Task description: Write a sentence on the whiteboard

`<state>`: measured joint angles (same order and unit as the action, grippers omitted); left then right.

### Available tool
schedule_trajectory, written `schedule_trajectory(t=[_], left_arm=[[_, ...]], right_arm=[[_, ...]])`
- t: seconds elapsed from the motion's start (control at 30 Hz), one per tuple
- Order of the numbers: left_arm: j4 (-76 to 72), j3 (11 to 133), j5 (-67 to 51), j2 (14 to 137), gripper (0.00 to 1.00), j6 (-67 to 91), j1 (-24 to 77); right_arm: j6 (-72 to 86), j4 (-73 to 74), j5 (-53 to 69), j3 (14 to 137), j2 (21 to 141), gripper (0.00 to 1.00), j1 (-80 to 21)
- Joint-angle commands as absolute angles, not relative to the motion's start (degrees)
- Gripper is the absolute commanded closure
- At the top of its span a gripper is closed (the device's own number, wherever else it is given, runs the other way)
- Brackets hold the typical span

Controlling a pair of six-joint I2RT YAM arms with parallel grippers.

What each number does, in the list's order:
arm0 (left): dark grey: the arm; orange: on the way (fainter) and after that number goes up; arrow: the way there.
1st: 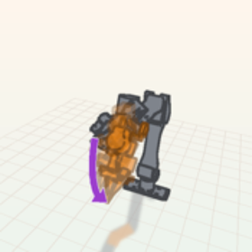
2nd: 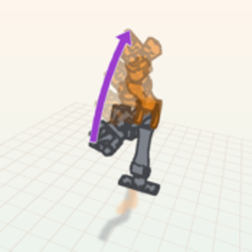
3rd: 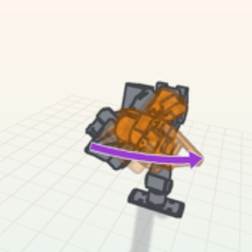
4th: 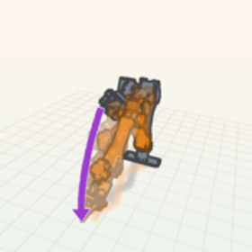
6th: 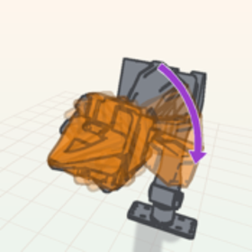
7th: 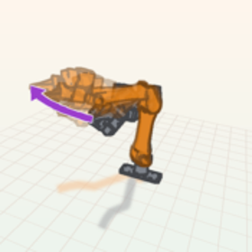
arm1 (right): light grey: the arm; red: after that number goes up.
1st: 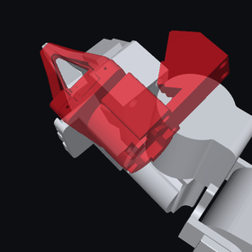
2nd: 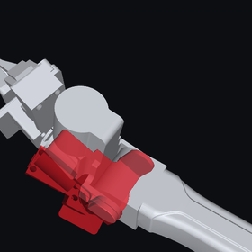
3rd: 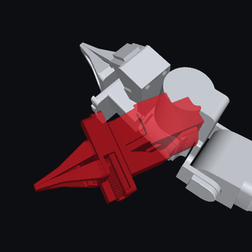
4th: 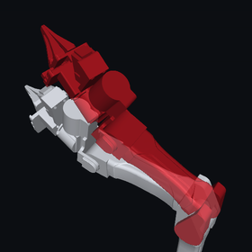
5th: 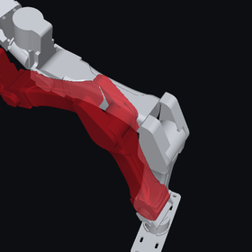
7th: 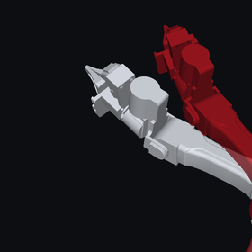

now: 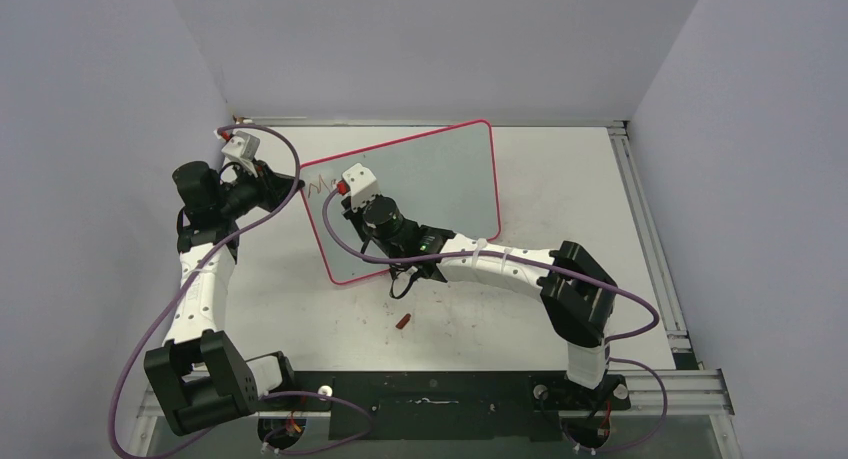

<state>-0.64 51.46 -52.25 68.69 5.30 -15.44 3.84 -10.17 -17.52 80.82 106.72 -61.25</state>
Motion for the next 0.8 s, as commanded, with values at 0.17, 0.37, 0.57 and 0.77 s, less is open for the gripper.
schedule_trajectory(t=[0.17,0.37,0.57,0.77], left_arm=[[1.1,50.9,-53.1,67.6,1.0,4.9,-15.3],[1.1,50.9,-53.2,67.6,1.0,4.9,-15.2],[1.1,50.9,-53.1,67.7,1.0,4.9,-15.2],[1.1,50.9,-53.2,67.6,1.0,4.9,-15.2]], right_arm=[[3.6,-10.8,-16.8,83.2,108.1,0.95,-60.9],[3.2,-10.5,-16.5,83.2,108.6,0.95,-61.3],[3.1,-10.3,-16.4,83.2,108.7,0.95,-61.5],[3.0,-10.6,-17.0,83.0,108.5,0.95,-61.6]])
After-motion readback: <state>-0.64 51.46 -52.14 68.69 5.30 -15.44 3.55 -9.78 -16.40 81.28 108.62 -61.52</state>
